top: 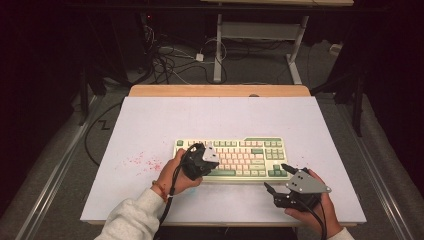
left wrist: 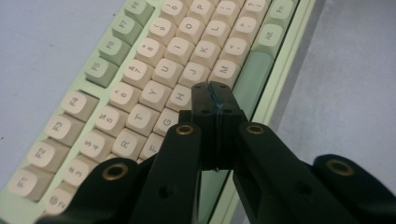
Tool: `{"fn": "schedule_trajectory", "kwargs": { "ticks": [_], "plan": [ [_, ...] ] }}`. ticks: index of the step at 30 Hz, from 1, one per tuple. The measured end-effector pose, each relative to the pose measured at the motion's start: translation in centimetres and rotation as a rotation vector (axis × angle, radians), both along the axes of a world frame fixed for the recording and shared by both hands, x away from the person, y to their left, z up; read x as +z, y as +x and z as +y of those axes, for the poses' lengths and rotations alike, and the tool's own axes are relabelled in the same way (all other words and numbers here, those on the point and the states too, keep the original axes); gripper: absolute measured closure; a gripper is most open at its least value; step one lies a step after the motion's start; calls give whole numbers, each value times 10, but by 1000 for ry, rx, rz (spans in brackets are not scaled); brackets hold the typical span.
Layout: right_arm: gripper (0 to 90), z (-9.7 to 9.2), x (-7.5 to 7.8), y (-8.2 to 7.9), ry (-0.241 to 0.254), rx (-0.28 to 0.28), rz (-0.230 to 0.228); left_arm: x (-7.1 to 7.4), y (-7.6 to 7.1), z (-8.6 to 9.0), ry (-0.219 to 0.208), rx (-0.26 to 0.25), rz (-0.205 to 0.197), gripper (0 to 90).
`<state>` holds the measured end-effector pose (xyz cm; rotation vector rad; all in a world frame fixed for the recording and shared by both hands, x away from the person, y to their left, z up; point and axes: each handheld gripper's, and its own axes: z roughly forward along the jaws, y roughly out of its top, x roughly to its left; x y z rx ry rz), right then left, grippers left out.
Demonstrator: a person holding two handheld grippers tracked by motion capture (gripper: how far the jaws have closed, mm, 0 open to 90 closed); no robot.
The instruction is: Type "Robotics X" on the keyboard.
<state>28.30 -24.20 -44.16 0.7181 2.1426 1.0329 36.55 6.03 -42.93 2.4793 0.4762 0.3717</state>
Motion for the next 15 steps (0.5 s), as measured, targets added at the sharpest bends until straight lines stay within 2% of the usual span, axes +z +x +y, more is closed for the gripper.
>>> {"fn": "schedule_trajectory", "kwargs": {
  "ticks": [4, 15],
  "plan": [
    [233, 0, -1, 0, -3, -4, 4, -4, 5, -5, 21, 5, 9, 873],
    [236, 0, -1, 1, -7, -4, 4, -9, 12, -6, 33, 14, 24, 873]
  ]
}}
